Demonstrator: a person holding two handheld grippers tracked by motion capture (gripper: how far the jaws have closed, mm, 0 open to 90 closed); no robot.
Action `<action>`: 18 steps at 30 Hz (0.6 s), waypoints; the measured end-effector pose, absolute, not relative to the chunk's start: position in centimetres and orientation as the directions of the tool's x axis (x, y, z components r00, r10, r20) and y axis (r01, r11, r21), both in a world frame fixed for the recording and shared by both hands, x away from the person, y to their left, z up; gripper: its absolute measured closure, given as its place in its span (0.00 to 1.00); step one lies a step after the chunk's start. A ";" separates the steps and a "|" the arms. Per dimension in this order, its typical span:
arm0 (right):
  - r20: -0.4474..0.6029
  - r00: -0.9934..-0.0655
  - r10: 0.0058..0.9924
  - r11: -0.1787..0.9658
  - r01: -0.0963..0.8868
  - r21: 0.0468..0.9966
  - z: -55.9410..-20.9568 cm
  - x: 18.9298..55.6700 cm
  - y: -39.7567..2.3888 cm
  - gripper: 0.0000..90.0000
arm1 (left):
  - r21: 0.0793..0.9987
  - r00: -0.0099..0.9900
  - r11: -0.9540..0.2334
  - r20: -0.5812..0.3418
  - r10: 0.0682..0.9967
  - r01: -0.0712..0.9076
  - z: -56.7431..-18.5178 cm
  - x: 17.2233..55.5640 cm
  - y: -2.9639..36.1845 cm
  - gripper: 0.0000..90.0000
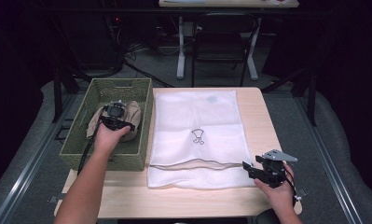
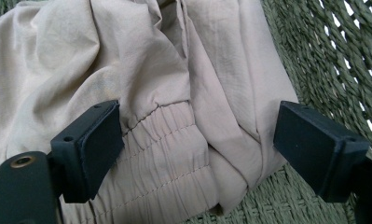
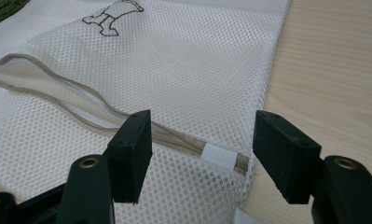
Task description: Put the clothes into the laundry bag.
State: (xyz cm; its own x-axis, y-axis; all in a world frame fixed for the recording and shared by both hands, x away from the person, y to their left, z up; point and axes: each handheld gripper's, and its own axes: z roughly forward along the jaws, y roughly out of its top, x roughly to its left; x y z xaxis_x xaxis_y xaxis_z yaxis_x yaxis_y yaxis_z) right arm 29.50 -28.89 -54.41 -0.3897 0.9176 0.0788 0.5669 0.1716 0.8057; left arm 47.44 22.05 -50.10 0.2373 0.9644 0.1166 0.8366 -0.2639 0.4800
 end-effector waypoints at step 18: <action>0.083 -0.393 0.916 0.171 0.569 0.805 -54.4 29.6 -28.9 0.42 | 0.466 0.232 -0.267 0.132 0.964 0.844 -50.3 47.5 21.3 0.17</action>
